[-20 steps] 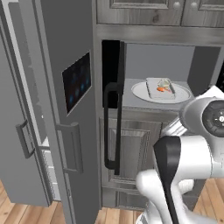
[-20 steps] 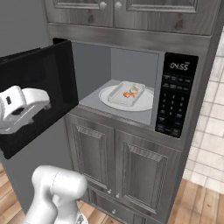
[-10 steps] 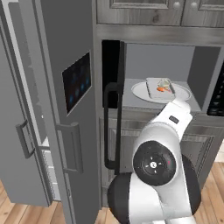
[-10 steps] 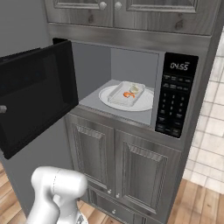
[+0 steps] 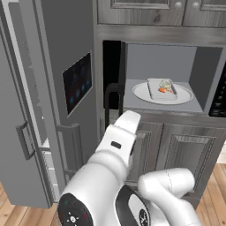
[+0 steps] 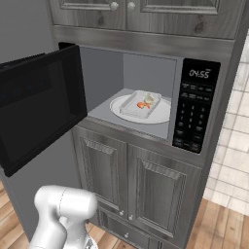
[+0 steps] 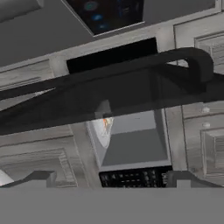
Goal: Place the tupperware containing the shrimp and garlic meal in the microwave. Close the microwave door and press the start button to reheat the meal.
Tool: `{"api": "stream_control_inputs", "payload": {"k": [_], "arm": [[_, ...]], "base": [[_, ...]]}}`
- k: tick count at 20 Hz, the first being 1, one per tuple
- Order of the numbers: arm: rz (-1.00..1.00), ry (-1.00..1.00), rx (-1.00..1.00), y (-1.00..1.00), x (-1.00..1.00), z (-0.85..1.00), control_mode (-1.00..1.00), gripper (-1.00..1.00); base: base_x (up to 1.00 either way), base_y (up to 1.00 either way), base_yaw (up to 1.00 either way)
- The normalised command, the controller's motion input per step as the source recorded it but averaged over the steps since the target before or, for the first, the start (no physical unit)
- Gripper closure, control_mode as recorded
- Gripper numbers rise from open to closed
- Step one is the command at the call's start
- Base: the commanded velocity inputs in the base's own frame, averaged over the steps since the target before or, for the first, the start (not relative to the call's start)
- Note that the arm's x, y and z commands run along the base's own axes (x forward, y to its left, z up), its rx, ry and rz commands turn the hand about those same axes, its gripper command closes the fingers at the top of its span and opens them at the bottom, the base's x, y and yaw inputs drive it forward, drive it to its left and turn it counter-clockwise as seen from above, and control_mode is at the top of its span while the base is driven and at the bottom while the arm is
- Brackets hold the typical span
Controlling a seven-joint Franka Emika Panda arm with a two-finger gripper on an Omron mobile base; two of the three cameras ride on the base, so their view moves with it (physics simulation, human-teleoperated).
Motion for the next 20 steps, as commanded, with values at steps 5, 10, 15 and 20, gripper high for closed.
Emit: {"api": "stream_control_inputs", "payload": {"k": [5,10,15,20], "arm": [[0.0,0.0,-0.2,0.72,0.02,-0.03,-1.0,-1.0],[0.0,0.0,-0.1,0.33,0.21,-0.01,-1.0,-1.0],[0.0,0.0,0.0,0.0,0.42,0.0,-1.0,-1.0],[0.0,0.0,-0.02,0.02,0.51,-0.03,-1.0,-1.0]], "base": [[0.0,0.0,0.0],[0.0,0.0,0.0],[0.0,0.0,0.0],[0.0,0.0,0.0]]}}
